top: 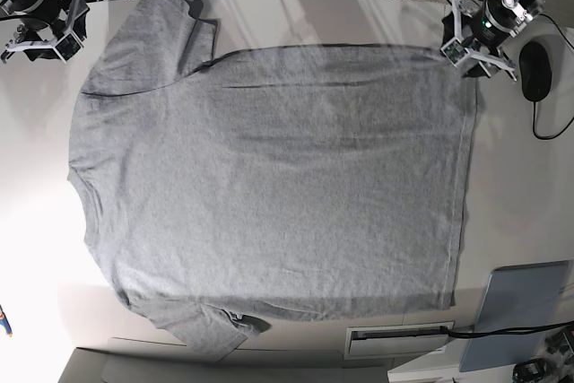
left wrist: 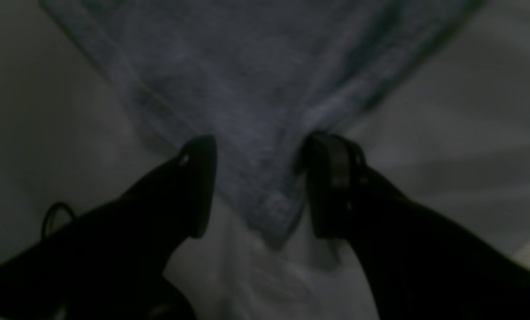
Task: Fold the T-shirt properly
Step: 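Move both grippers down to the shoulder corners of the grey T-shirt, then grasp the shirt's shoulder edges with both grippers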
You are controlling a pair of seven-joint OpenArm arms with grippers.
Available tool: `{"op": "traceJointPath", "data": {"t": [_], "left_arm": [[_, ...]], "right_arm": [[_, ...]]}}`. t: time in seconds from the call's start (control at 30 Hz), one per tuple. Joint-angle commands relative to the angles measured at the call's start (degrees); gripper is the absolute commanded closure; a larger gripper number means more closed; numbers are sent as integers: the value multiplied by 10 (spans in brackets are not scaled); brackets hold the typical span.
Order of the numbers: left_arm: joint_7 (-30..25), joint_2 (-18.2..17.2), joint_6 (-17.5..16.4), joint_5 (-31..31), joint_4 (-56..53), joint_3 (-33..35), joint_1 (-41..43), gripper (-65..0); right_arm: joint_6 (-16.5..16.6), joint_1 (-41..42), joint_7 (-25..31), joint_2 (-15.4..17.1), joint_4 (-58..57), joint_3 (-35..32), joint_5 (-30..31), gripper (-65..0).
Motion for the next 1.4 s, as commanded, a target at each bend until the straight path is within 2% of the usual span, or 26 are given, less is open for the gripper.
{"op": "traceJointPath", "data": {"t": [0.0,0.1,0.27,0.33,0.47,0.53,0.7,0.77,0.87,0.97,1.0,1.1,1.37], "left_arm": [[24,-7,-5,17,-15,-2,-2,-344],[4,-7,-7,17,-45,-2,-19,-343],[0,-7,-35,42,-68,-2,-33,-332],[0,-9,-46,43,-69,-2,-32,-272],[0,-9,-103,42,-68,-2,-32,-78],[1,-9,-112,42,-68,-2,-31,0],[1,-9,-111,42,-68,-2,-27,0],[0,-9,-108,42,-68,-2,-27,0],[1,-9,-108,43,-68,-2,-27,0],[1,-9,-107,42,-68,-2,-27,0],[0,-9,-107,42,-68,-2,-27,0],[0,-9,-105,42,-68,-2,-27,0],[0,-9,-105,43,-68,-2,-27,0]], "right_arm": [[-3,-3,19,7,7,7,0,-290],[-2,-3,43,10,7,7,-7,-290],[18,-3,89,23,7,7,-79,-289],[18,-3,111,29,7,7,-110,-289],[18,-3,154,29,7,7,-168,-289],[18,-3,170,29,7,6,-190,-289],[18,-3,199,29,7,-19,-254,-289],[18,-3,226,31,-3,-50,-296,-289],[15,-3,245,59,-35,-121,-377,-289],[-43,-2,239,98,-68,-194,-457,-289],[-53,1,231,108,-75,-213,-473,-289],[-57,20,210,126,-93,-256,-477,-289],[-63,94,210,125,-167,-353,-484,-289]]}}
